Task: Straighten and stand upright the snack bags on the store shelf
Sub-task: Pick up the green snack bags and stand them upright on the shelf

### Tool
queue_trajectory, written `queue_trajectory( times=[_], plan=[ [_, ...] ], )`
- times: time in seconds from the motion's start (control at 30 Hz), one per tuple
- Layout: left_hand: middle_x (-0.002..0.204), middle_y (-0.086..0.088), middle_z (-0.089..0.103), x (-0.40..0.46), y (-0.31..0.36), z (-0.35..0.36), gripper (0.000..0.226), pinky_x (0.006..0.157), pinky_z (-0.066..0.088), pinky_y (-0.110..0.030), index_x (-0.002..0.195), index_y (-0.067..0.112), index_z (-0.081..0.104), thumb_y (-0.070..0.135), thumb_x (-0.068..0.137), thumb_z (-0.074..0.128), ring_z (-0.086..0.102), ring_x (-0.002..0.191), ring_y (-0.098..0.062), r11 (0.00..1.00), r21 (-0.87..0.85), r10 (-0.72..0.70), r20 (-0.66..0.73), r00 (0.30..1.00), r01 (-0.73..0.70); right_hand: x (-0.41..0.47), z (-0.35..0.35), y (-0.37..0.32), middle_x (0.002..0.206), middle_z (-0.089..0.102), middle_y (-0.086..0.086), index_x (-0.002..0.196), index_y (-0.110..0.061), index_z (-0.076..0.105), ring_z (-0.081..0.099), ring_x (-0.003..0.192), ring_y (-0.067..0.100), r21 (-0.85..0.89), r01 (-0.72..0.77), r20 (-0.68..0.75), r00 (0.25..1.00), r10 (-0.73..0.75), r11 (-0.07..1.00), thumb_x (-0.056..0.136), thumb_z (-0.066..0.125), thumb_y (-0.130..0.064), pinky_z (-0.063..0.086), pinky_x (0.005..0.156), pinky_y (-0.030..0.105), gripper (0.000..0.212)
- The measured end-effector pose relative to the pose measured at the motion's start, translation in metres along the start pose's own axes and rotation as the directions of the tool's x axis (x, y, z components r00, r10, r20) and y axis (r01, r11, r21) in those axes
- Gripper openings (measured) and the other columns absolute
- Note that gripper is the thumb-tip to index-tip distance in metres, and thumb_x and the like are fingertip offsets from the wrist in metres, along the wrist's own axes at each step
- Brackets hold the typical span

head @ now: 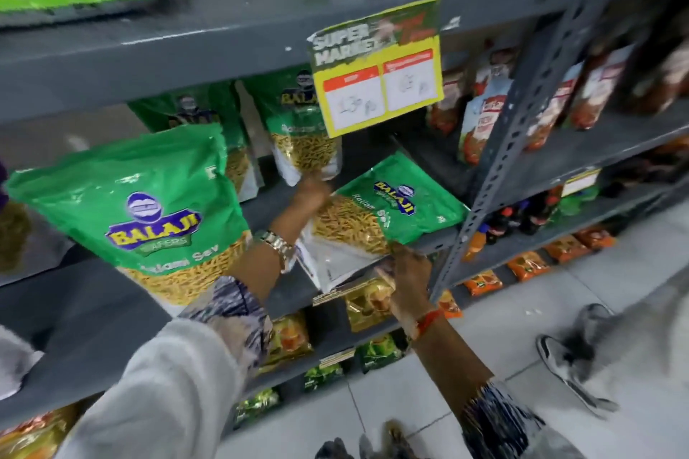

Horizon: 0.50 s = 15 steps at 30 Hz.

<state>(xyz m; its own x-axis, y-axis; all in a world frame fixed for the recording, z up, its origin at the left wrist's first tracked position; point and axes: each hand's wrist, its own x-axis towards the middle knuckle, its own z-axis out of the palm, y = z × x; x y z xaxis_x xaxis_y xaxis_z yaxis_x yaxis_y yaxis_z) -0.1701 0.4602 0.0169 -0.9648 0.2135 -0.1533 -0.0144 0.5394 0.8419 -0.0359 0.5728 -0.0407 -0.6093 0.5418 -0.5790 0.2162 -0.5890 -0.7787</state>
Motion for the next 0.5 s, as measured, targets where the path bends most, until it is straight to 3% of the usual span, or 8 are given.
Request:
queue_trajectory(
  times=[0.07, 0.13, 0.2, 0.27, 0.33, 0.4, 0.5],
  plan=[
    [0.104, -0.008, 0.052, 0.016, -0.001, 0.001, 0.014, 0.063, 0.043, -0.011, 0.102, 0.011, 0.053, 0.018, 0.089, 0.050, 0.054, 0.084, -0.019, 0.993, 0.085, -0.097, 0.116, 0.988, 0.088, 0.000, -0.004, -0.003, 0.067, 0.052, 0.012, 0.081, -0.003, 0.054, 0.053, 0.060, 0.020, -0.008, 0.036, 0.067, 0.997, -0.035, 0.999, 0.092, 0.051, -0.013, 0.054, 0.050, 0.018, 0.015],
    [0.101, -0.010, 0.049, 0.023, -0.003, 0.001, 0.012, 0.080, 0.044, -0.027, 0.096, 0.013, 0.047, 0.020, 0.088, 0.051, 0.049, 0.090, -0.022, 0.979, 0.126, -0.175, 0.123, 0.977, 0.159, 0.003, -0.009, -0.004, 0.074, 0.057, 0.011, 0.101, -0.001, 0.055, 0.058, 0.068, 0.019, 0.025, 0.012, 0.108, 0.994, -0.014, 1.000, 0.094, 0.049, -0.015, 0.057, 0.060, 0.020, 0.017],
    [0.110, -0.011, 0.057, 0.028, -0.008, 0.000, 0.020, 0.096, 0.045, -0.039, 0.101, 0.008, 0.055, 0.020, 0.085, 0.056, 0.055, 0.099, -0.027, 0.985, 0.067, -0.167, 0.167, 0.972, 0.158, 0.003, -0.011, -0.005, 0.085, 0.060, 0.012, 0.110, 0.001, 0.053, 0.062, 0.080, 0.023, 0.058, -0.019, 0.131, 0.991, 0.011, 0.998, 0.096, 0.045, -0.016, 0.058, 0.075, 0.028, 0.024],
    [0.120, -0.023, 0.060, 0.026, -0.009, 0.000, 0.039, 0.100, 0.046, -0.046, 0.109, -0.007, 0.058, 0.021, 0.082, 0.061, 0.059, 0.107, -0.037, 0.988, 0.032, -0.154, 0.180, 0.972, 0.151, 0.003, -0.011, -0.005, 0.095, 0.060, 0.014, 0.111, 0.001, 0.052, 0.061, 0.092, 0.027, 0.069, -0.024, 0.138, 0.990, 0.014, 0.997, 0.096, 0.043, -0.017, 0.055, 0.084, 0.033, 0.026],
    [0.114, -0.022, 0.060, 0.017, -0.010, 0.002, 0.043, 0.091, 0.047, -0.041, 0.114, -0.011, 0.055, 0.019, 0.083, 0.060, 0.059, 0.100, -0.036, 0.985, 0.040, -0.172, 0.140, 0.975, 0.168, 0.000, -0.011, -0.004, 0.088, 0.057, 0.011, 0.103, -0.004, 0.050, 0.057, 0.084, 0.024, 0.065, -0.004, 0.131, 0.991, -0.005, 0.998, 0.097, 0.040, -0.019, 0.053, 0.082, 0.037, 0.019],
    [0.103, -0.019, 0.059, 0.005, -0.012, 0.005, 0.037, 0.082, 0.047, -0.037, 0.114, -0.007, 0.058, 0.019, 0.086, 0.056, 0.057, 0.090, -0.031, 0.985, 0.041, -0.172, 0.120, 0.978, 0.168, 0.001, -0.014, -0.005, 0.080, 0.052, 0.006, 0.096, -0.007, 0.047, 0.052, 0.074, 0.019, 0.020, 0.028, 0.093, 0.995, -0.030, 0.999, 0.098, 0.039, -0.020, 0.050, 0.070, 0.033, 0.016],
    [0.078, -0.004, 0.056, -0.021, -0.018, 0.006, 0.011, 0.059, 0.044, -0.029, 0.092, 0.013, 0.060, 0.021, 0.087, 0.055, 0.050, 0.066, -0.015, 0.975, 0.009, -0.221, 0.100, 0.970, 0.222, 0.002, -0.025, -0.009, 0.066, 0.043, 0.006, 0.079, -0.012, 0.046, 0.042, 0.059, 0.020, -0.070, 0.055, 0.054, 0.997, -0.051, 0.996, 0.095, 0.043, -0.018, 0.039, 0.050, 0.026, 0.017]
  ],
)
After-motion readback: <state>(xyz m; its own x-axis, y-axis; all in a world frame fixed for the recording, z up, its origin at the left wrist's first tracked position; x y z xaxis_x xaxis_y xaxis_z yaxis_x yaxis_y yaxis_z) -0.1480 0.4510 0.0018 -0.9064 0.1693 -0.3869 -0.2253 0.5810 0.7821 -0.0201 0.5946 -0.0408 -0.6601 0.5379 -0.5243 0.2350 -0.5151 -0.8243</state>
